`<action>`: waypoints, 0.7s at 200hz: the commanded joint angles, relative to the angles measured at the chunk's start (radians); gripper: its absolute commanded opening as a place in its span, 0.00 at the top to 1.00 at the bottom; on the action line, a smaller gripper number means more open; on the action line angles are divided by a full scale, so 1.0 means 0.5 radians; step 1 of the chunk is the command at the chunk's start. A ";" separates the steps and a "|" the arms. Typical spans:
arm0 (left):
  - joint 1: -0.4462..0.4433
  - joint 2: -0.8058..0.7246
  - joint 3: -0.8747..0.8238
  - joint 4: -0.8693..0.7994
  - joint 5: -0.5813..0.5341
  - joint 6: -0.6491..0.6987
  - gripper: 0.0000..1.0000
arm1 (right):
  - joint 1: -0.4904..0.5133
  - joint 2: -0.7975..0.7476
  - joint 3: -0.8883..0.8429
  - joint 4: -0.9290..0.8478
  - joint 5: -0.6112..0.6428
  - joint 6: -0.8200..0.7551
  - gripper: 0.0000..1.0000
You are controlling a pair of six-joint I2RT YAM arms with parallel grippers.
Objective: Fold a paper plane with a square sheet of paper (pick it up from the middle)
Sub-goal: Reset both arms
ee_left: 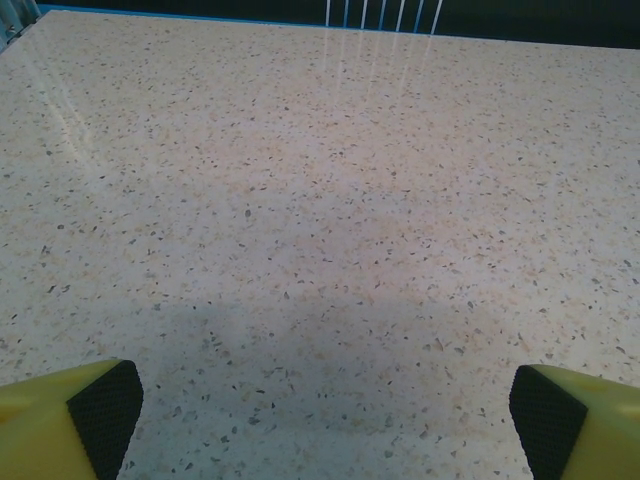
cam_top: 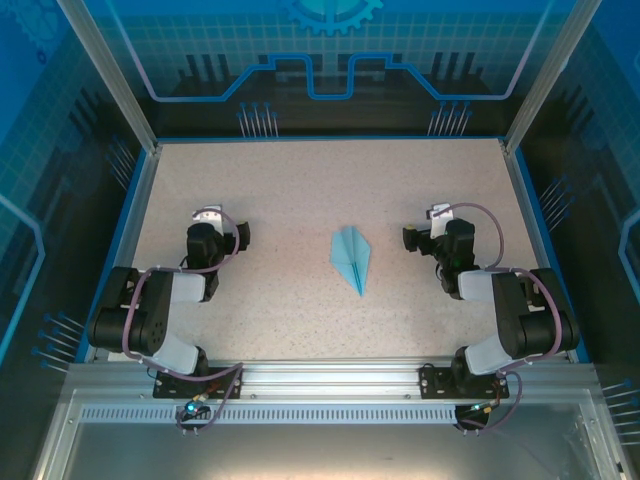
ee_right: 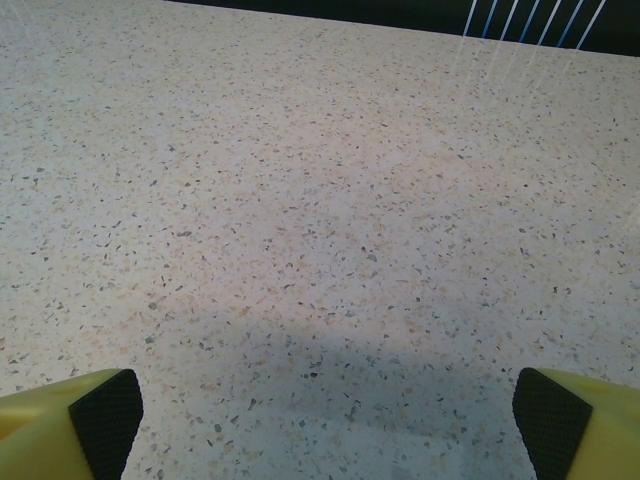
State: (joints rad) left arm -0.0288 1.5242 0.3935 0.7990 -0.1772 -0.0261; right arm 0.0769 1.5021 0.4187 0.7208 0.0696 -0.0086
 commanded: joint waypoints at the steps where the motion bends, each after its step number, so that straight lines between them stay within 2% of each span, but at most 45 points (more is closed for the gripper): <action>1: 0.024 -0.002 0.007 0.075 0.051 0.012 0.02 | -0.034 0.006 0.024 0.070 -0.024 -0.010 0.01; 140: 0.024 -0.002 0.012 0.069 0.066 0.019 0.02 | -0.034 0.006 0.024 0.071 -0.025 -0.008 0.01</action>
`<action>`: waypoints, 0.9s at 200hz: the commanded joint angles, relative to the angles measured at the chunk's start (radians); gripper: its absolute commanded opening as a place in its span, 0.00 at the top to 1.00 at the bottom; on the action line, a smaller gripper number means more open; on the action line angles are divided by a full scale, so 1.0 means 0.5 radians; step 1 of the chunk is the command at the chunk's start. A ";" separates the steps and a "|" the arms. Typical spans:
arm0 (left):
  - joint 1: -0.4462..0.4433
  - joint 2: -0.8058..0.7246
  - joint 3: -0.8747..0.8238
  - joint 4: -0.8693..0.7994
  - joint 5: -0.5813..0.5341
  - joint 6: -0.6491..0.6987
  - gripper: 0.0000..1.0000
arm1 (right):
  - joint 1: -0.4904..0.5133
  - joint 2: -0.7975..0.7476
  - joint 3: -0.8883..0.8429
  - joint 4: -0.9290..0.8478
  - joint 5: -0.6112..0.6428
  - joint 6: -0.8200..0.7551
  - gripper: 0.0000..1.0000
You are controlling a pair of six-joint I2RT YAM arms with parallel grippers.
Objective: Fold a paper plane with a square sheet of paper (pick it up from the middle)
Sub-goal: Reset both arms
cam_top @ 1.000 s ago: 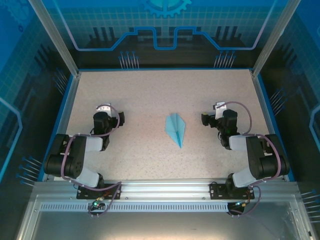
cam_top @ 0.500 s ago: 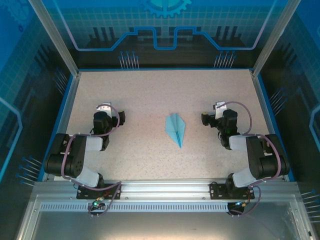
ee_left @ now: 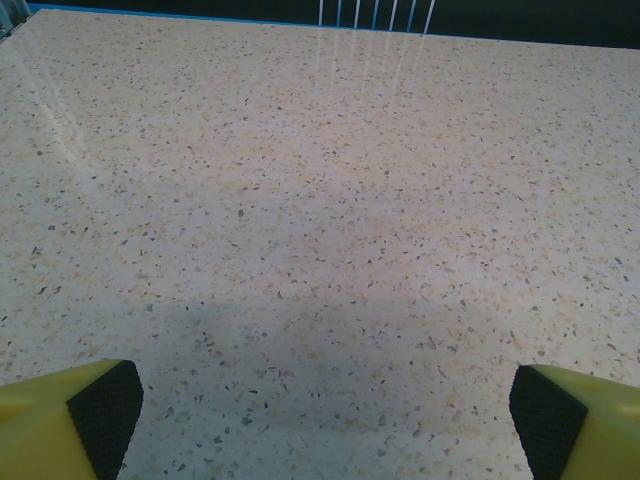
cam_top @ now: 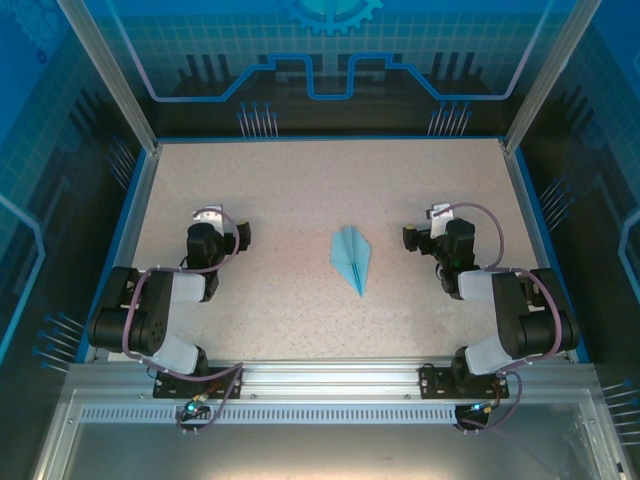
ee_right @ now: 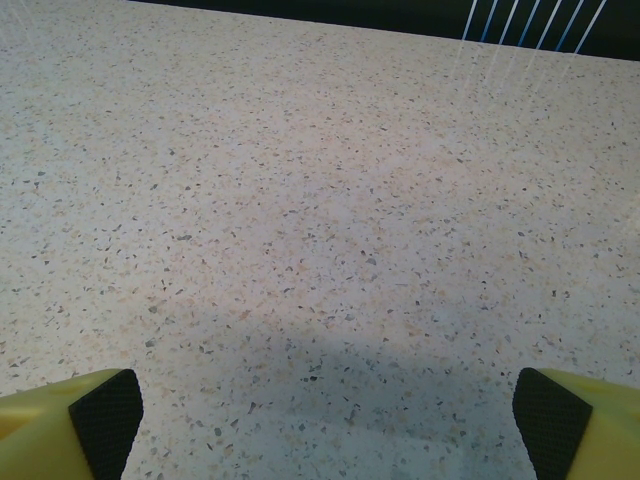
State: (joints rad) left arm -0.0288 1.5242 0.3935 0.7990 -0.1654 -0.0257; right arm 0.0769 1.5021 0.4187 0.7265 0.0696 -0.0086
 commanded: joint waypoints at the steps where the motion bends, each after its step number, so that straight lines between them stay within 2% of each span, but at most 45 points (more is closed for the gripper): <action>1: 0.024 -0.002 0.011 0.070 0.042 0.018 0.01 | -0.033 0.006 0.025 0.059 -0.024 -0.008 0.01; 180: 0.024 -0.002 0.028 0.046 0.093 0.036 0.01 | -0.032 0.005 0.022 0.059 -0.025 -0.008 0.01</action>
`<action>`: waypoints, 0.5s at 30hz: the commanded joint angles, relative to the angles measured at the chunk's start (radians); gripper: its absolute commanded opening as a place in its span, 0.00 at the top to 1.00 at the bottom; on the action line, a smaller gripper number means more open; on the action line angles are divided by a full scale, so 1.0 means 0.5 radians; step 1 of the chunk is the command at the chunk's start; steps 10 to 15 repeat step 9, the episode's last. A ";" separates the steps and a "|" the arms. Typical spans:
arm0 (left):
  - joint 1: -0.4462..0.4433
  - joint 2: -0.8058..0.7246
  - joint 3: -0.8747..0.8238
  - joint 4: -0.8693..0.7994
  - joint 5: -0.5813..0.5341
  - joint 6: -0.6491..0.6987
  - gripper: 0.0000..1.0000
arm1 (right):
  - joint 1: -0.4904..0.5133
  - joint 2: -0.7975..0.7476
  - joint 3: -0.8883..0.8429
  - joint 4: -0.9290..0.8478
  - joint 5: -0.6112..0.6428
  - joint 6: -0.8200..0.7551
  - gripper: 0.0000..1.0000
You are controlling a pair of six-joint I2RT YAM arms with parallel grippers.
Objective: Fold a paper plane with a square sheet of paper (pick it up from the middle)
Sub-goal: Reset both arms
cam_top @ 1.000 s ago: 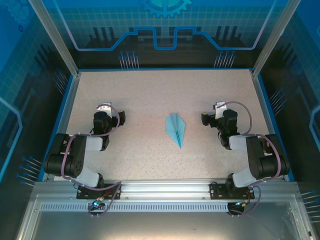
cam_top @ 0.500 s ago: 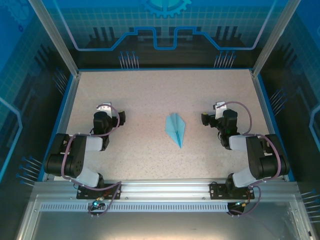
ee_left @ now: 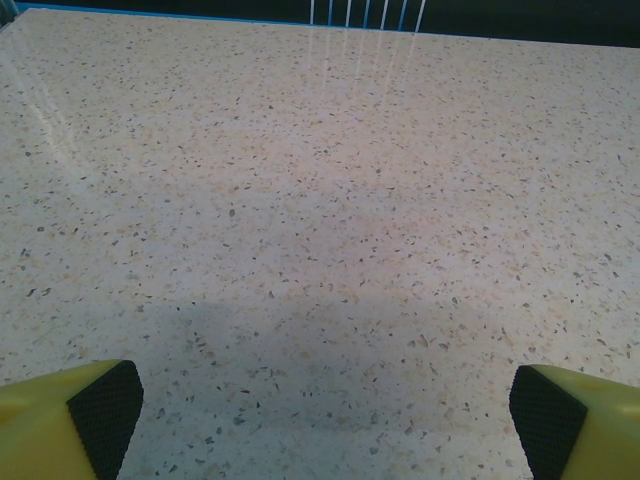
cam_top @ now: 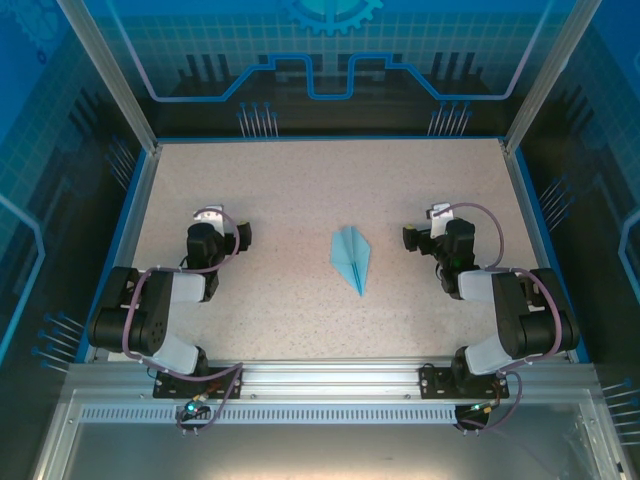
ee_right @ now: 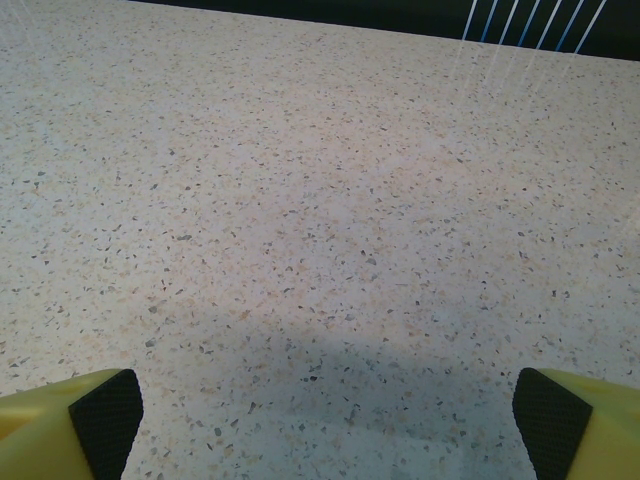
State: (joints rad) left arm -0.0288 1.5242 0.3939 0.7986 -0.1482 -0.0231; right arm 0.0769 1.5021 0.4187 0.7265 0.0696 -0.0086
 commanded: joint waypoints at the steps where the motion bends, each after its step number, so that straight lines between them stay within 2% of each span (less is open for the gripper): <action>1: 0.024 -0.002 0.026 0.047 0.060 0.031 0.02 | -0.033 0.005 0.023 0.059 -0.025 -0.007 0.01; 15: 0.024 0.001 0.025 0.047 0.100 0.046 0.01 | -0.031 0.006 0.024 0.059 -0.023 -0.010 0.01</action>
